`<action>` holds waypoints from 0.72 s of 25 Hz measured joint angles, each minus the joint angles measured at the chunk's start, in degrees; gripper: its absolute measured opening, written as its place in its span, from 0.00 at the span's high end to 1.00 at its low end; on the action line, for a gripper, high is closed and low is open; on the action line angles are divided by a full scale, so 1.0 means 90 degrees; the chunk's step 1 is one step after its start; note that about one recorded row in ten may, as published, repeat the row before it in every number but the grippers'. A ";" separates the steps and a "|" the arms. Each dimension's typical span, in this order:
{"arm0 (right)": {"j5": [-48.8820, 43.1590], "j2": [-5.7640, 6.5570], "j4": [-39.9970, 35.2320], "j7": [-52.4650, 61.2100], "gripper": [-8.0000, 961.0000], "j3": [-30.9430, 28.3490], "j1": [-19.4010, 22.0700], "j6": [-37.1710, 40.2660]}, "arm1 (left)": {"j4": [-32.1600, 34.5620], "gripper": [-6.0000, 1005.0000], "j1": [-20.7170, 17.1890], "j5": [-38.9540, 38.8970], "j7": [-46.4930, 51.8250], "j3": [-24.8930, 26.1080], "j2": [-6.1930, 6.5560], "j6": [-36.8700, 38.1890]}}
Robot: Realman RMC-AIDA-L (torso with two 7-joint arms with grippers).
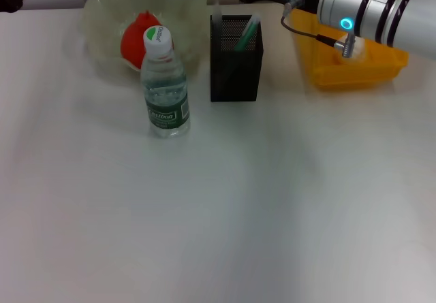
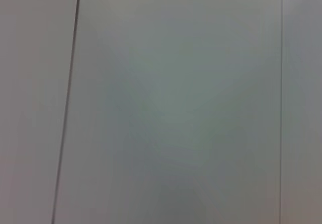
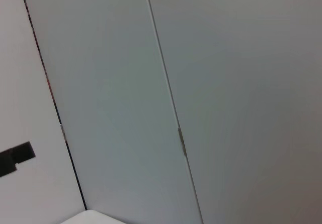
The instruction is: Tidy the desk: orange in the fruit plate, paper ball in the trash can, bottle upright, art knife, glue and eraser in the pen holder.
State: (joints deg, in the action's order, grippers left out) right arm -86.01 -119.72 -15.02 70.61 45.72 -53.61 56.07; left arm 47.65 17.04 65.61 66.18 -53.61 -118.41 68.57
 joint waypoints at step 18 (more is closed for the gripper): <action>-0.0079 0.0107 -0.2381 0.2202 0.47 0.0784 0.0893 0.1766 | -0.0010 0.30 -0.0021 -0.0056 0.0900 0.0257 0.0302 0.0807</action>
State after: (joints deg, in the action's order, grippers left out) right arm -86.73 -118.76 -36.45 90.43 52.77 -45.58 71.96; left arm 47.56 16.84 65.10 74.29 -51.29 -115.69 75.84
